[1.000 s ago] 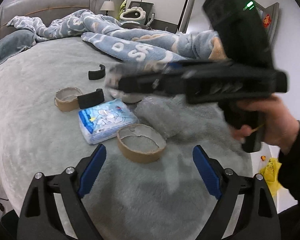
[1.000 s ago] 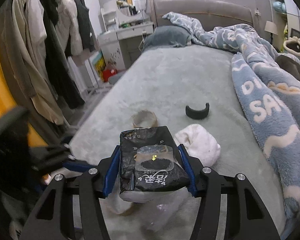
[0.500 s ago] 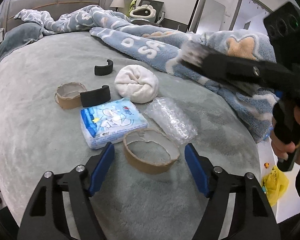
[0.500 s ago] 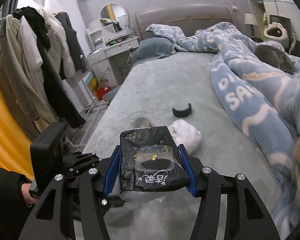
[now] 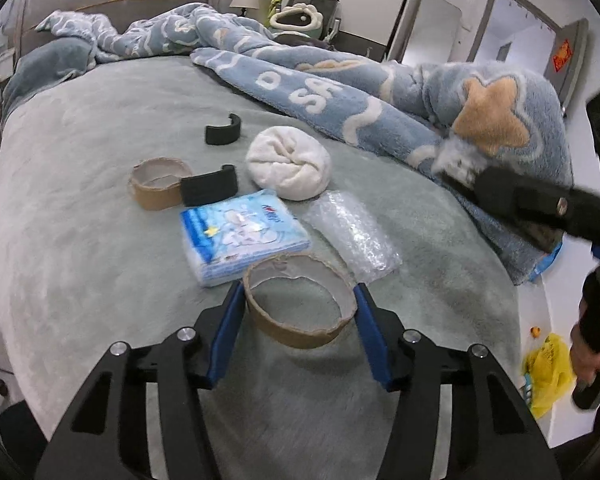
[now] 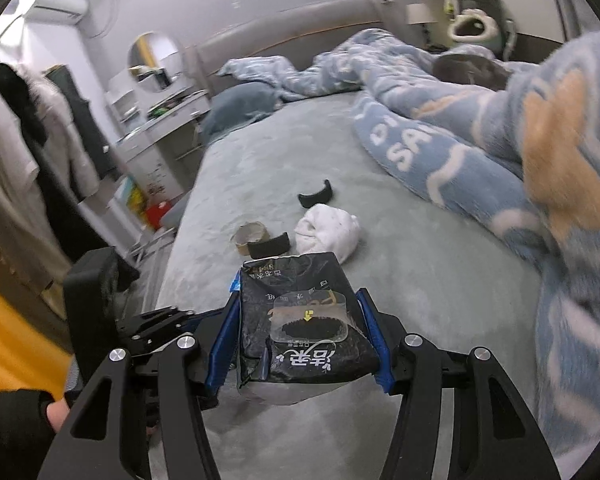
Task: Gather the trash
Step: 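Grasp the brown tape roll with the left tool while the right tool holds the bag, then carry the tape roll and snack bag over the bin and release both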
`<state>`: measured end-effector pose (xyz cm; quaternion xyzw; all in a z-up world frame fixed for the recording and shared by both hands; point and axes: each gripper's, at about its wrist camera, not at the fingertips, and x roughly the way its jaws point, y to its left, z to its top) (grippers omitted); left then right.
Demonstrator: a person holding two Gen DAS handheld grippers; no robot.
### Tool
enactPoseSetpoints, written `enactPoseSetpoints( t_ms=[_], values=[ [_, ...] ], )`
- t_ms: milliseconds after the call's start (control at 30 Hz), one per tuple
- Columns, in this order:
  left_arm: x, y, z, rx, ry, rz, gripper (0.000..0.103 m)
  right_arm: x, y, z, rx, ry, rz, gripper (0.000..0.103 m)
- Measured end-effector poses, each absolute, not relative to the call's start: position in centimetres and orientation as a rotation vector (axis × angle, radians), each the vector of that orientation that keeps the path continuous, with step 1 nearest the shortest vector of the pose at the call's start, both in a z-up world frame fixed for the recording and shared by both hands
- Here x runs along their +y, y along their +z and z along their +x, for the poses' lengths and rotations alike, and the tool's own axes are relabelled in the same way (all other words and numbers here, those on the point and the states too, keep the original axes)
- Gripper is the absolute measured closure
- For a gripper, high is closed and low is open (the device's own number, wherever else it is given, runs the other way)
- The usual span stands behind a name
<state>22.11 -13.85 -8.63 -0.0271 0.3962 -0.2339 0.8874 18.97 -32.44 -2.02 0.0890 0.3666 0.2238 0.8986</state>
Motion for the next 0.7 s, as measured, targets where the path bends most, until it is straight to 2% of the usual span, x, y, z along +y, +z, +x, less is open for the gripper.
enactPoseSetpoints(
  t_ms=[267, 700],
  values=[
    [-10.1, -6.9, 20.6, 0.81, -0.445, -0.082, 0.045, -28.7, -1.8, 17.0, 0.765, 0.369, 0.168, 0.046],
    [-1.3, -5.6, 20.2, 0.795, -0.295, -0.118, 0.045, -20.5, -1.8, 18.6, 0.775, 0.429, 0.028, 0.046]
  ],
)
